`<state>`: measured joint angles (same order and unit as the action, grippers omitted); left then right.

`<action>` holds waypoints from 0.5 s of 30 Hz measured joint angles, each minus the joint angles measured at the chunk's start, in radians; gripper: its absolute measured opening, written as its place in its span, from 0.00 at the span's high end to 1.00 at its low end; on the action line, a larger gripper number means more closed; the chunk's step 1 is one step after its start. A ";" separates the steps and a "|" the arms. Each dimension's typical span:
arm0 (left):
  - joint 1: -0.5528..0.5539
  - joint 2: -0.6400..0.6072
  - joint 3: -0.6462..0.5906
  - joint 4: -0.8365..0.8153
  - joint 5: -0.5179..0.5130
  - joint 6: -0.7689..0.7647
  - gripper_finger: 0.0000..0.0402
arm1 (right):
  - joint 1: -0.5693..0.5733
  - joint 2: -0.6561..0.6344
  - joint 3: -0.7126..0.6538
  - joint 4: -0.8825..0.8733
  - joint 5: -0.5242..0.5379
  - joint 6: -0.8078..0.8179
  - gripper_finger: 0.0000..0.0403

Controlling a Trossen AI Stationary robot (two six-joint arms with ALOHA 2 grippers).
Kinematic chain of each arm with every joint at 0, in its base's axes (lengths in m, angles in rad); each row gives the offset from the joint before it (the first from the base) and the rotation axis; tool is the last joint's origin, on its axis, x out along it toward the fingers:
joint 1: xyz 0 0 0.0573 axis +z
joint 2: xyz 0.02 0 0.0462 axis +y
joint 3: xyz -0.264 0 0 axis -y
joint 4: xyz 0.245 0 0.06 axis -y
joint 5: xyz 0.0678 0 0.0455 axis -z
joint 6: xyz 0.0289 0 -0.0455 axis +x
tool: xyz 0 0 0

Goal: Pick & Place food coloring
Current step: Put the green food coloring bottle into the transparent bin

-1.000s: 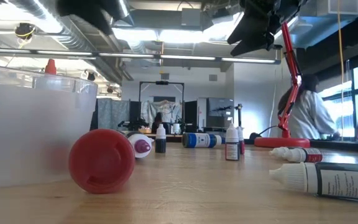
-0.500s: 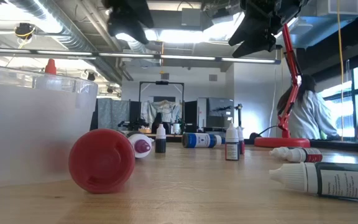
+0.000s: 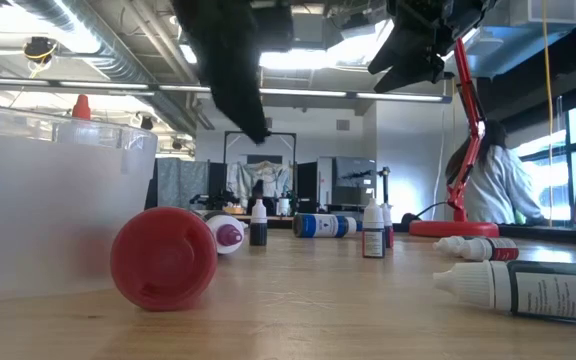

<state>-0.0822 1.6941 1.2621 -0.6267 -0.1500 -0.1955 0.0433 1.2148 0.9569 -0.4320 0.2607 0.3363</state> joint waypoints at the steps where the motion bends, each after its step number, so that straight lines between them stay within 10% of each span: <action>1: 0.000 0.020 0.000 0.010 -0.007 0.000 0.48 | 0.000 0.000 0.000 0.000 0.000 0.000 0.35; 15: 0.001 0.193 -0.002 0.031 -0.023 -0.027 0.59 | 0.000 0.000 0.000 -0.002 0.000 0.006 0.35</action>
<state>-0.0811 1.8871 1.2602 -0.5953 -0.1725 -0.2226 0.0433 1.2148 0.9569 -0.4343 0.2607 0.3423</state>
